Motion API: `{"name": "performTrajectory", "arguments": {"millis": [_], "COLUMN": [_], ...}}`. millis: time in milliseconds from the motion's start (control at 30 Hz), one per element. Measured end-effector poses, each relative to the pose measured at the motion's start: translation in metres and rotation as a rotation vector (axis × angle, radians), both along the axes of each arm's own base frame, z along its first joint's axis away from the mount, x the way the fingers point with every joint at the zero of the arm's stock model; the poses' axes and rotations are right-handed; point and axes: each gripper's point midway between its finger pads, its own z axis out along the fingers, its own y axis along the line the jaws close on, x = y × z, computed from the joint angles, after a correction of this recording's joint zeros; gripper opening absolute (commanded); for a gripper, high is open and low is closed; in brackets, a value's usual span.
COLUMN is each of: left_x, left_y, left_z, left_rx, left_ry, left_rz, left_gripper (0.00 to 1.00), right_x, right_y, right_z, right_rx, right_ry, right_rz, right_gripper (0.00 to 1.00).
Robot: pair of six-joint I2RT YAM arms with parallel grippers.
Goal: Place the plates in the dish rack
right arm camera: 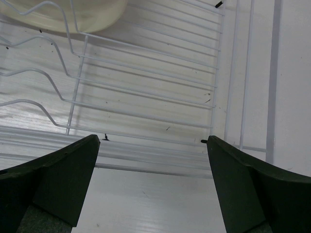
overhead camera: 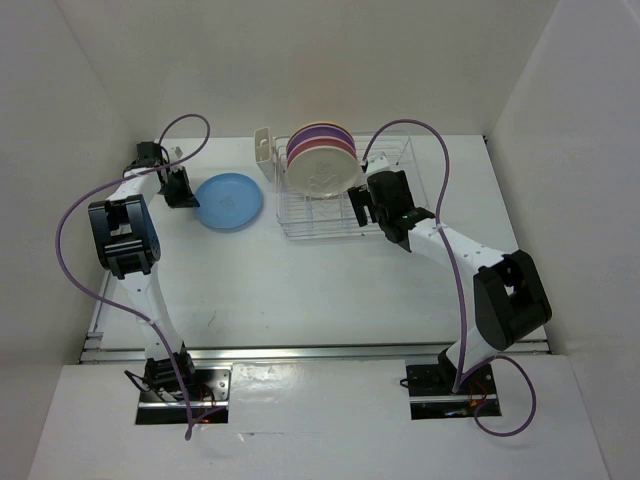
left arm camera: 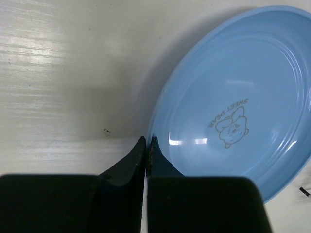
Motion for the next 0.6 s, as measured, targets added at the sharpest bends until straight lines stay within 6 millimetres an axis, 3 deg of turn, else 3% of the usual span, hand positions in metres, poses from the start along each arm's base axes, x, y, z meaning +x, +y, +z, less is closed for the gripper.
{"name": "performTrajectory", "arguments": {"millis": [133,200,267,333,433,533,600], "left_x": [0.001,0.002,0.006,0.014,0.019,0.001,-0.012], "left_y": [0.000,0.002,0.004,0.005,0.001,-0.018,-0.041], "left_z": [0.010,0.024,0.051,0.096,0.193,0.295,0.351], "left_rx": [0.004,0.024,0.050,0.073,0.125,0.185,0.253], "left_ry": [-0.003,-0.033,-0.096,-0.219,-0.508,-0.828,-1.026], "left_rz": [-0.006,-0.020,-0.035,-0.055,-0.099,-0.166,-0.233], "left_gripper": [0.00,0.00,0.00,0.00,0.00,0.00,0.00], "right_x": [0.000,0.000,0.000,0.000,0.000,0.000,0.000], "right_y": [0.000,0.000,0.000,0.000,0.001,0.001,0.001], "right_z": [0.000,0.000,0.000,0.000,0.000,0.000,0.000], "right_rx": [0.000,0.000,0.000,0.001,0.002,0.004,0.005], "right_ry": [0.000,-0.001,-0.001,-0.001,0.000,0.001,0.002], "right_rz": [0.000,0.000,0.000,0.001,0.003,0.005,0.006], "right_gripper": [1.00,1.00,1.00,1.00,1.00,1.00,1.00]}}
